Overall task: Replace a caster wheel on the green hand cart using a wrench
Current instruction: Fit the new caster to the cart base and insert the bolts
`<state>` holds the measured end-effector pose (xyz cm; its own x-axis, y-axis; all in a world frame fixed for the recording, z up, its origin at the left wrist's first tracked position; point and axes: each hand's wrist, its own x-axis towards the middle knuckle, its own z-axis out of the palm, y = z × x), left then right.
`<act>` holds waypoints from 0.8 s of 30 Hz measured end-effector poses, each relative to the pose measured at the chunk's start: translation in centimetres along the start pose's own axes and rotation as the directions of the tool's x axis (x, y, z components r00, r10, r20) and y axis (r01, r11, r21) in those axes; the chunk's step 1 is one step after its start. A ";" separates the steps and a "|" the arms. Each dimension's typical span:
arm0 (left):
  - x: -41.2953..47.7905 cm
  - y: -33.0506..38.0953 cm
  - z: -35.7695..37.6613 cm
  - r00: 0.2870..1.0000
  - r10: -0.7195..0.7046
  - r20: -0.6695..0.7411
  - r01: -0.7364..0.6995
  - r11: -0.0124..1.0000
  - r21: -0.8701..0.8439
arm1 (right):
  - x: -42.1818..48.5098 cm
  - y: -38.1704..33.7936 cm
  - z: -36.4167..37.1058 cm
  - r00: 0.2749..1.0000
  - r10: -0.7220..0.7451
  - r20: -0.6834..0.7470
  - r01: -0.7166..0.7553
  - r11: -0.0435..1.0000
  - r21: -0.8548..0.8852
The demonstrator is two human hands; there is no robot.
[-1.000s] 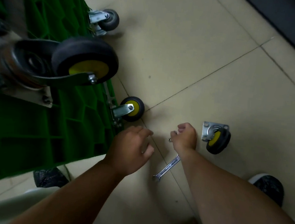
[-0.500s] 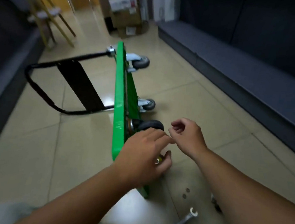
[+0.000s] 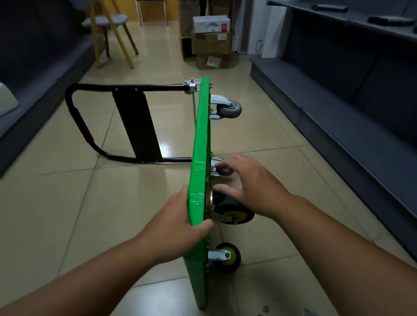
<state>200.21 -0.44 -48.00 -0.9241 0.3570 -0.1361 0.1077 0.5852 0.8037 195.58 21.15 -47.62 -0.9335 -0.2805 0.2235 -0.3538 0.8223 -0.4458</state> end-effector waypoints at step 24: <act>0.3 -5.6 -8.4 0.974 0.058 0.217 -0.023 0.986 -0.163 | 16.6 4.3 0.6 0.865 -0.376 0.334 0.480 0.815 -0.326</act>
<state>196.23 -9.78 -47.68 -0.8146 0.5400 -0.2116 0.0674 0.4505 0.8902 178.50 19.69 -46.32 -0.6938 -0.7167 0.0713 -0.7169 0.6967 0.0268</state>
